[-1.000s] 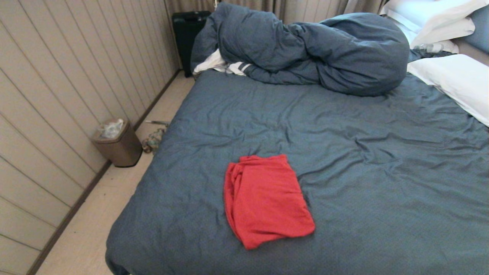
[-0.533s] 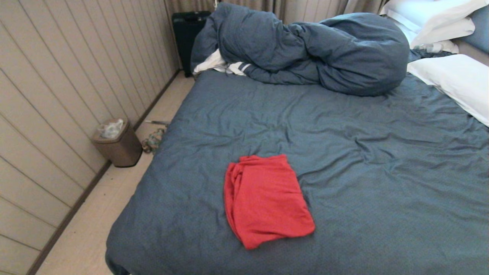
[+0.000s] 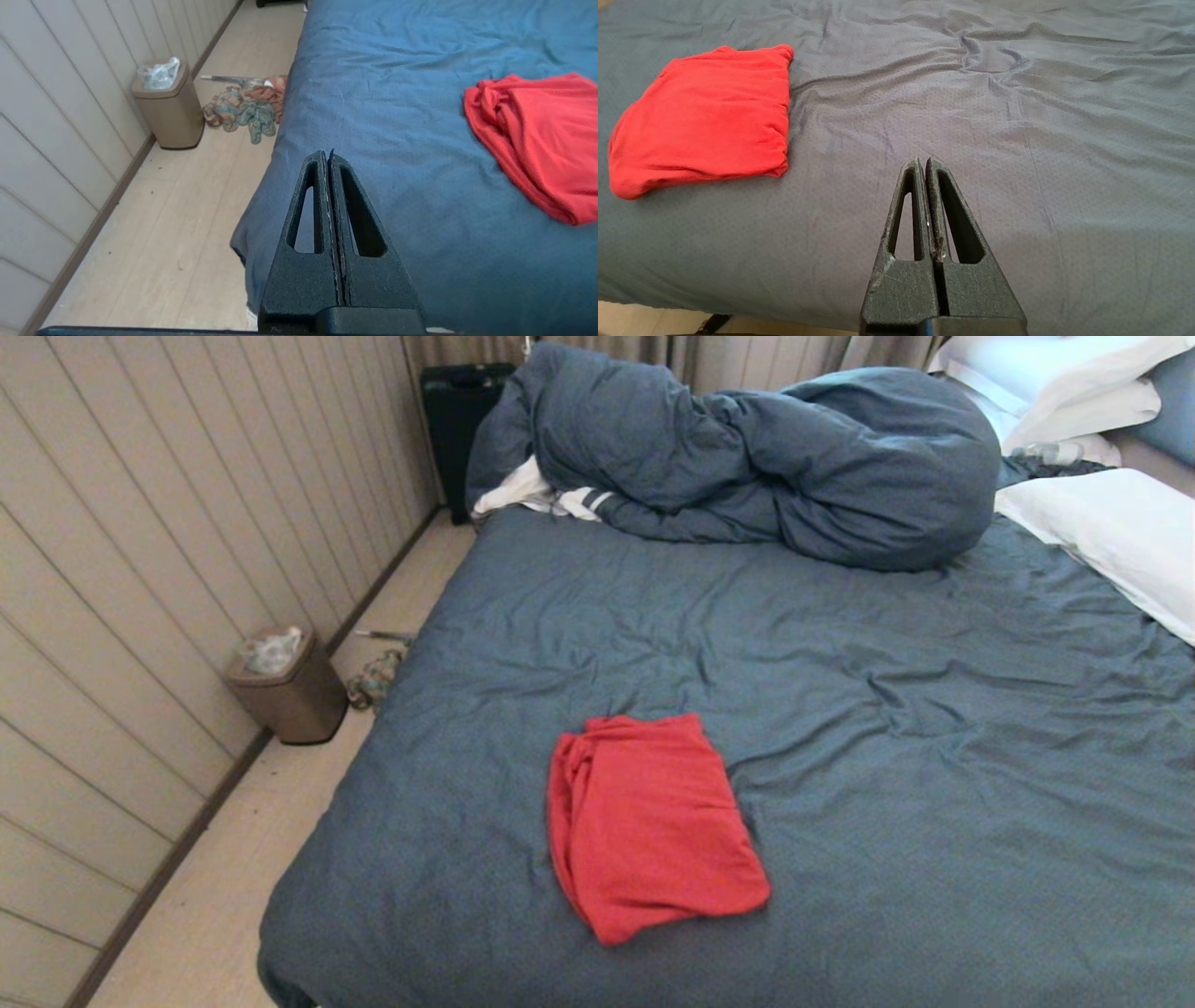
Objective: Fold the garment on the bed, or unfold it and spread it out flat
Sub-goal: Unford the red T-shirt
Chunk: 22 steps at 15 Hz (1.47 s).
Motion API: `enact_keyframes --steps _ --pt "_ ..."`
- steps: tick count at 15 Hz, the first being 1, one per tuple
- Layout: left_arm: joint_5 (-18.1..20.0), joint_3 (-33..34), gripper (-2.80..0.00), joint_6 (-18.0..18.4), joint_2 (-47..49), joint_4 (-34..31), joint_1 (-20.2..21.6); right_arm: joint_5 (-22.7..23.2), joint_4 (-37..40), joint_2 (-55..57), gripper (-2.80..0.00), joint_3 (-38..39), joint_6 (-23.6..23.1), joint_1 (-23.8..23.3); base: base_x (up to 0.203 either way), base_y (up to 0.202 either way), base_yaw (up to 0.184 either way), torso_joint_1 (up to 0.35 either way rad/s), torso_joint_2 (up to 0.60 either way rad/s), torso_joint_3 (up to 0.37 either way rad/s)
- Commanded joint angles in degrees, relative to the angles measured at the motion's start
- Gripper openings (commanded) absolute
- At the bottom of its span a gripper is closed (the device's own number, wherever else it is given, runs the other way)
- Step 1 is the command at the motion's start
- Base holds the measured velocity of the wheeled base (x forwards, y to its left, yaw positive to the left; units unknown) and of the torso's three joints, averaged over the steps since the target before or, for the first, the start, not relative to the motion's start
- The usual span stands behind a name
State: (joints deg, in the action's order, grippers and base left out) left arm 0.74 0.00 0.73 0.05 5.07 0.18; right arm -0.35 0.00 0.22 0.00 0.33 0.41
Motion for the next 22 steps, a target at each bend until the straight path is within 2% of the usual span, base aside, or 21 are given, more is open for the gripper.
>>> enact_keyframes --steps 1,7,17,19,22 --pt "0.0 2.2 -2.8 0.3 0.2 -0.3 -0.1 0.0 0.0 0.1 -2.8 0.0 0.0 0.0 0.0 0.0 0.0 0.0 0.0 0.0" --pt "0.3 2.2 -2.8 0.7 0.0 -0.4 -0.1 0.0 0.0 0.1 -2.8 0.0 0.0 0.0 0.0 0.0 0.0 0.0 0.0 0.0" --pt "0.2 2.3 -2.8 -0.7 -0.1 1.5 -0.1 -0.1 -0.1 0.2 -2.8 0.0 0.4 0.0 0.0 0.0 0.0 0.0 0.0 0.0" --pt "0.2 2.3 -2.8 -0.7 -0.1 1.5 -0.1 0.0 -0.1 0.2 -2.8 0.0 -1.8 0.0 0.0 0.0 0.0 0.0 0.0 0.0" --pt "0.2 2.3 -2.8 -0.8 -0.1 1.6 -0.1 -0.2 0.7 0.0 -2.8 -0.8 -2.4 0.0 0.0 0.0 0.0 0.0 0.0 0.0"
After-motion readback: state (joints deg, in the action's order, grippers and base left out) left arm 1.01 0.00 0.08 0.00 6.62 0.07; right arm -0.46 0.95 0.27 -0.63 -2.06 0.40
